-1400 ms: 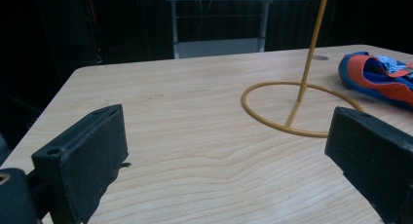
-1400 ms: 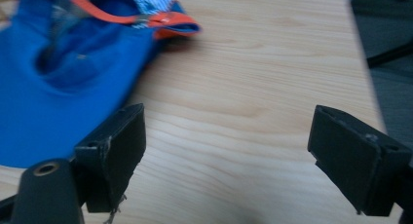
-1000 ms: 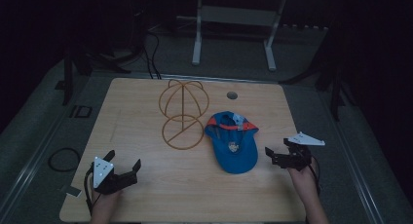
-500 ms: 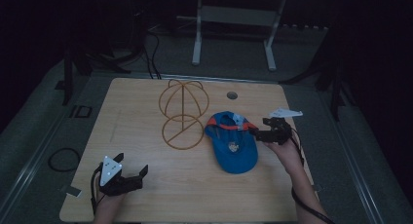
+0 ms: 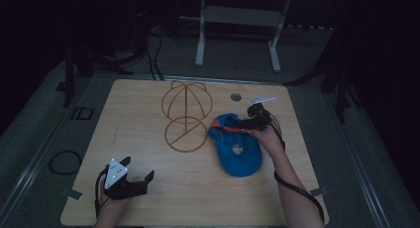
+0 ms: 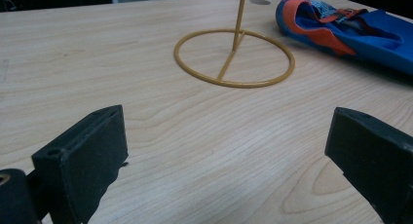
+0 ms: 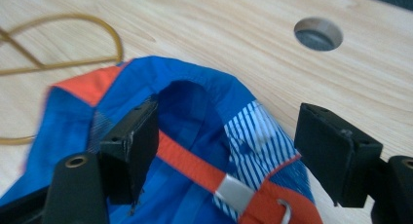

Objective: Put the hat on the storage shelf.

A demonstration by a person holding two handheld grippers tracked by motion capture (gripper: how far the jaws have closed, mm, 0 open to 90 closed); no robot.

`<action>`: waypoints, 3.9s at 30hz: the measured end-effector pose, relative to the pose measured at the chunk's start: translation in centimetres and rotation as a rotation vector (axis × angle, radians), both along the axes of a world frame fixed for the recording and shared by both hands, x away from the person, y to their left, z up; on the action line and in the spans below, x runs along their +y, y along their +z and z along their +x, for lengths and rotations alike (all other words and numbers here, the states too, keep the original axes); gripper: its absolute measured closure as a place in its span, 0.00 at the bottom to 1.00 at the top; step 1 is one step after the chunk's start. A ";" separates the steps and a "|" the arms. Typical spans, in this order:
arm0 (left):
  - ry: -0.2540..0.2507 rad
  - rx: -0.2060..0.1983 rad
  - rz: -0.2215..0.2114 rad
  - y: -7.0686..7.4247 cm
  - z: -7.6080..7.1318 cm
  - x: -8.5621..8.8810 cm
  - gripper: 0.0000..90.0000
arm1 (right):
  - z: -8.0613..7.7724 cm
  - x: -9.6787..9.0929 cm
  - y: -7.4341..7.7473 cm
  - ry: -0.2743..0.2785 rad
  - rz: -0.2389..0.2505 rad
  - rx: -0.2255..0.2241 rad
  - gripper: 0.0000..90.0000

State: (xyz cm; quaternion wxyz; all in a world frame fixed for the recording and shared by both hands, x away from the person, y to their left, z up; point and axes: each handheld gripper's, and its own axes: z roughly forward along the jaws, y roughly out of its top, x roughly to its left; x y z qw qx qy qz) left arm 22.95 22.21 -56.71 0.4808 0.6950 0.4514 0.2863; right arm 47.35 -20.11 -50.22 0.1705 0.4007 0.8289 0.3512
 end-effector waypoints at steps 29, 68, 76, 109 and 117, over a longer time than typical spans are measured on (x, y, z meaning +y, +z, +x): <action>-0.004 0.033 0.007 -0.2 0.2 -0.1 0.02 | 1.4 2.5 -4.1 0.012 -0.218 0.109 0.97; -0.121 0.011 -0.014 6.6 -0.2 -3.2 0.02 | -11.7 -3.3 10.9 -0.062 0.075 -0.360 0.99; -0.237 -0.019 -0.020 11.1 0.3 -6.2 0.02 | -13.8 -3.2 12.4 -0.040 0.074 -0.409 0.99; -0.471 0.032 0.088 18.8 8.9 -21.6 0.21 | -16.5 -0.7 12.3 0.029 0.097 -0.435 0.99; -0.473 0.074 0.171 18.2 10.1 -22.6 0.45 | -17.2 -0.2 12.7 0.056 0.099 -0.446 0.99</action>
